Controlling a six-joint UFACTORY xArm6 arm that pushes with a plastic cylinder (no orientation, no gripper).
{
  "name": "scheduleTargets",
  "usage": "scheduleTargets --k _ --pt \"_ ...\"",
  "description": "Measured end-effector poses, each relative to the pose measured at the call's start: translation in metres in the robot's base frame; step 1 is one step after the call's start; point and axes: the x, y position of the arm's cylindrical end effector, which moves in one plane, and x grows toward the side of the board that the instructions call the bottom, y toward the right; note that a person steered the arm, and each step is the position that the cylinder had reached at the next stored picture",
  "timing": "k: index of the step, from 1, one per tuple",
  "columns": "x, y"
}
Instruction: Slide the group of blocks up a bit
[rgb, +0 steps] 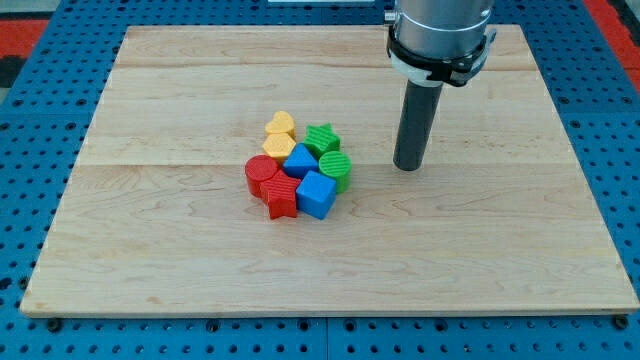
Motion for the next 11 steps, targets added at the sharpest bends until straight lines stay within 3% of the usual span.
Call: scheduleTargets --k 5,9,11 --pt "0.011 0.009" --pt "0.100 -0.088" --pt "0.007 -0.101"
